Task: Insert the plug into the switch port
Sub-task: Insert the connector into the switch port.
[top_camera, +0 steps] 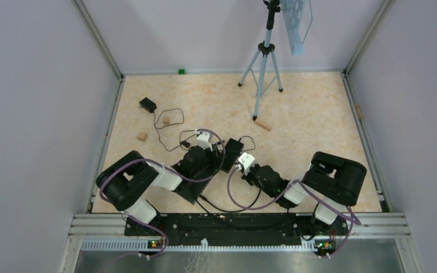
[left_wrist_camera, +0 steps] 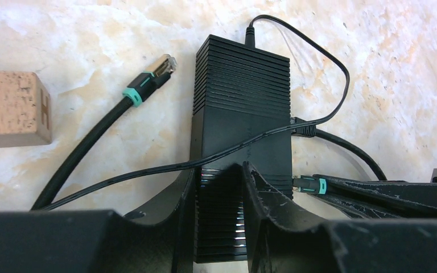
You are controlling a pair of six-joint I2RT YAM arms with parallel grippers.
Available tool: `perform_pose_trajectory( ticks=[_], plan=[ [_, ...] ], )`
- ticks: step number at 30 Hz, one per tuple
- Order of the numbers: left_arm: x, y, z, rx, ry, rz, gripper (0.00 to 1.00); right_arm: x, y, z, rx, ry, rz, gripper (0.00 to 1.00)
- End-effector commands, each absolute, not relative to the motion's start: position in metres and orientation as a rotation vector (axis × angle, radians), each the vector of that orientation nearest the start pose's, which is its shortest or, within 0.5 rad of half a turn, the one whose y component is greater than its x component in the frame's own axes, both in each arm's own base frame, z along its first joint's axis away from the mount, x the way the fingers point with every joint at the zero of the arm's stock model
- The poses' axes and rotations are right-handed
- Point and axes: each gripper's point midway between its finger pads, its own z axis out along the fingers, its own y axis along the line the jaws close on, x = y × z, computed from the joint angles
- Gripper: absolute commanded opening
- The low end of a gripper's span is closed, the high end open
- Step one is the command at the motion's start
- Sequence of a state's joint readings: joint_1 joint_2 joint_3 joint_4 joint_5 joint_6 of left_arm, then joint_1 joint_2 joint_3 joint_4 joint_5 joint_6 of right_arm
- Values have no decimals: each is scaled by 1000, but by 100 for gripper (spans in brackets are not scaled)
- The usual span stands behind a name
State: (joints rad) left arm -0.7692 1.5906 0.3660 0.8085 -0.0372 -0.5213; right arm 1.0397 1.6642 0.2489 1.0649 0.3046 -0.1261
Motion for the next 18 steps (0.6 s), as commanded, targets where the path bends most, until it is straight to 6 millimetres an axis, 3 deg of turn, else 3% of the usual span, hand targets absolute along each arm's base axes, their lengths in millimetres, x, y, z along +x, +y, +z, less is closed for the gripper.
perform_pose_trajectory(
  ticks=[1,5,10,12,15,18],
  plan=[
    [62,-299,-26,775,2590,-1321,28,230,341,53,-1003,1540,548,0],
    [58,-306,-23,841,2557,-1382,28,202,358,55,-1222,1349,654,0],
    [56,-314,-18,934,2512,-1434,27,183,357,51,-1344,1275,751,0],
    [54,-317,-15,957,2502,-1457,27,191,350,52,-1292,1307,730,0],
    [46,-319,-13,995,2496,-1476,26,221,340,58,-1160,1384,636,0],
    [33,-323,-13,1030,2495,-1501,23,232,342,66,-1117,1389,624,0]
  ],
)
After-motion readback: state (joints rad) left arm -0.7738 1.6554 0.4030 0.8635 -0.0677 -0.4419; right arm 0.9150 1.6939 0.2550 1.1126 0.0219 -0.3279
